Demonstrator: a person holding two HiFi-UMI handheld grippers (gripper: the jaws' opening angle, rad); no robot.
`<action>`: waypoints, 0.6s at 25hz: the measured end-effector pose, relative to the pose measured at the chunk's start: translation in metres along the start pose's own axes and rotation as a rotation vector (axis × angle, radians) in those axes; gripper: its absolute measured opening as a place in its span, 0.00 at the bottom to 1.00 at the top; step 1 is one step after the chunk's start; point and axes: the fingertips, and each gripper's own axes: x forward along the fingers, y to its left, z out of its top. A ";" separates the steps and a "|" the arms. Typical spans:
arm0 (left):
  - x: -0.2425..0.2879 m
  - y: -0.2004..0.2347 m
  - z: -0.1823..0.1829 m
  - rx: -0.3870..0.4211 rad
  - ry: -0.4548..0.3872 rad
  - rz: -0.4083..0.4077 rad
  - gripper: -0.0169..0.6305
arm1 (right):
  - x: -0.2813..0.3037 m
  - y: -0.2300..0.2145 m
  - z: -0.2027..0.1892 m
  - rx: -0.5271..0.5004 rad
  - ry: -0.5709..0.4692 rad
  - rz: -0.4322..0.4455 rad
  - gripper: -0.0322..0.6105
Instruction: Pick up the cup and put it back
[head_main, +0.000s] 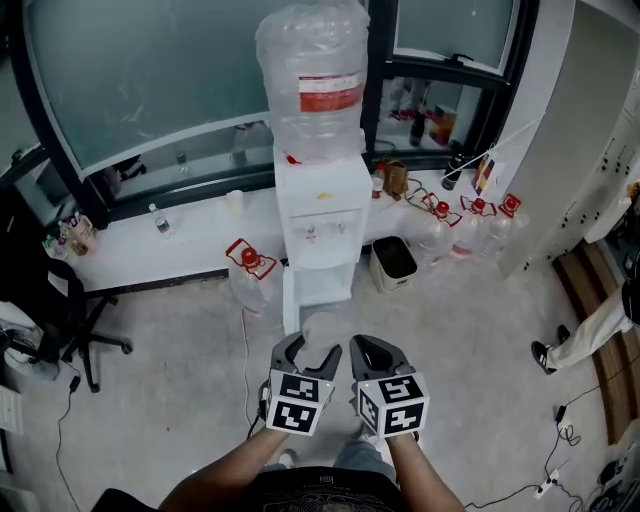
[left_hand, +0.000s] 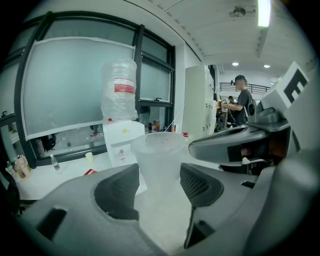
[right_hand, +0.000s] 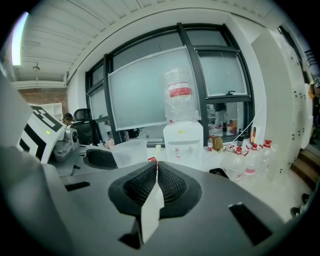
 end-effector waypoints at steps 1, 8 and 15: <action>0.008 -0.003 0.005 0.002 -0.002 0.006 0.42 | 0.003 -0.010 0.003 0.000 0.000 0.008 0.09; 0.064 -0.025 0.035 -0.019 0.002 0.066 0.42 | 0.021 -0.072 0.018 -0.019 0.011 0.093 0.09; 0.104 -0.039 0.052 -0.053 0.016 0.149 0.42 | 0.032 -0.123 0.024 -0.029 0.034 0.176 0.09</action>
